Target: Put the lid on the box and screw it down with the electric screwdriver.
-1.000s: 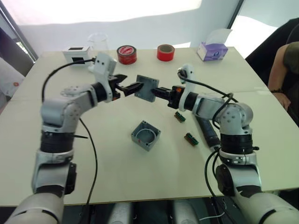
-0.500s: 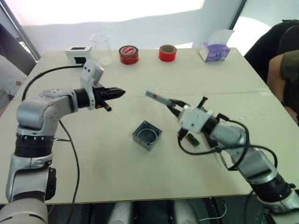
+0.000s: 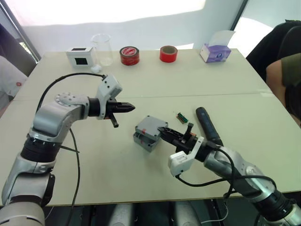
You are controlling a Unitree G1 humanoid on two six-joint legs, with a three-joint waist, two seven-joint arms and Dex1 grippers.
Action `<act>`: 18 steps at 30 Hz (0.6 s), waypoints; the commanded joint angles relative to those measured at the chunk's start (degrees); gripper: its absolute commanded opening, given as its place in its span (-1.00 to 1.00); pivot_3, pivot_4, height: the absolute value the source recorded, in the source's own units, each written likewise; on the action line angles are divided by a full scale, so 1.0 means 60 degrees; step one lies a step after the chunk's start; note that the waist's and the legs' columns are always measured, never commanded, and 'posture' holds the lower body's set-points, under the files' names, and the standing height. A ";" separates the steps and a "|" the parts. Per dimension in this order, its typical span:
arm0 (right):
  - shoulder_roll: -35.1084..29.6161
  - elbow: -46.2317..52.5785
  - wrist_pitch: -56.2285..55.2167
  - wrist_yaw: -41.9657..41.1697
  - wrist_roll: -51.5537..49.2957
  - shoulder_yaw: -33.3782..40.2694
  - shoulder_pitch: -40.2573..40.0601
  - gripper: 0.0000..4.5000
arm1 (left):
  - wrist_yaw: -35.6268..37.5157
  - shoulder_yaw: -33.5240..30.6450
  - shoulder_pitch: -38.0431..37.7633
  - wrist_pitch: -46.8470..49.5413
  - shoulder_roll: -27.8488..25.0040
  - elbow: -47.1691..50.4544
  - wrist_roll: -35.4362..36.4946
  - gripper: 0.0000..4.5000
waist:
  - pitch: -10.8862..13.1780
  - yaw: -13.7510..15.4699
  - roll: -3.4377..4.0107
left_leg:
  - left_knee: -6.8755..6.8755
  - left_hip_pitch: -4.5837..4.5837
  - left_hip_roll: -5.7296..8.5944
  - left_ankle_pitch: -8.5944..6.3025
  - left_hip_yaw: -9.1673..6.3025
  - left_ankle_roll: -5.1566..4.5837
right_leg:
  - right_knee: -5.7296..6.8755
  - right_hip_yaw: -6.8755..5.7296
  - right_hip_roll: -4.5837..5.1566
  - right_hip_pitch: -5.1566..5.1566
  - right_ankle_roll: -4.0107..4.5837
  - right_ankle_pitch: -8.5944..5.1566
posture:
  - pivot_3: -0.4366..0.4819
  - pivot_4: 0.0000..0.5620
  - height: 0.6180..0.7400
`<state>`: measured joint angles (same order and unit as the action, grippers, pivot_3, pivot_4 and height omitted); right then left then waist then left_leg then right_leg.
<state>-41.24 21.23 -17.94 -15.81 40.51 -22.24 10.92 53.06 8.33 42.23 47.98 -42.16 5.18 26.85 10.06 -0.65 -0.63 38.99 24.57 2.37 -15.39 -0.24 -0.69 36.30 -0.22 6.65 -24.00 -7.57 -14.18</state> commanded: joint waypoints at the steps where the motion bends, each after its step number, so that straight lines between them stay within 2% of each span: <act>1: 0.0299 -0.0134 0.0060 -0.0168 0.0512 0.0114 0.0250 -0.94 | 0.0231 0.0132 -0.0028 -0.0306 -0.0014 0.0292 -0.0198 -0.99 | 0.0000 -0.0002 0.0000 | 0.0000 -0.0001 -0.0001 0.0000 0.0000 0.0000 | 0.0000 0.0000 -0.0001 0.0000 0.0000 0.0000 | -0.05 -0.47 1.00; 18: 0.1001 -0.0268 -0.0292 -0.0474 0.1277 0.0069 0.0417 -0.94 | 0.0258 0.0589 -0.0422 -0.0617 0.0415 0.0440 -0.0864 -0.99 | 0.0000 0.0003 0.0000 | 0.0001 -0.0012 0.0000 0.0000 -0.0003 -0.0001 | 0.0001 -0.0002 -0.0002 0.0014 0.0000 0.0000 | -0.05 -0.47 1.00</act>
<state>-35.45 18.28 -18.40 -18.92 48.10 -22.18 12.69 54.55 12.24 39.77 45.56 -39.77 6.33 22.12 10.06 -0.63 -0.63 38.99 24.49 2.37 -15.39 -0.26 -0.70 36.31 -0.23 6.64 -23.92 -7.57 -14.18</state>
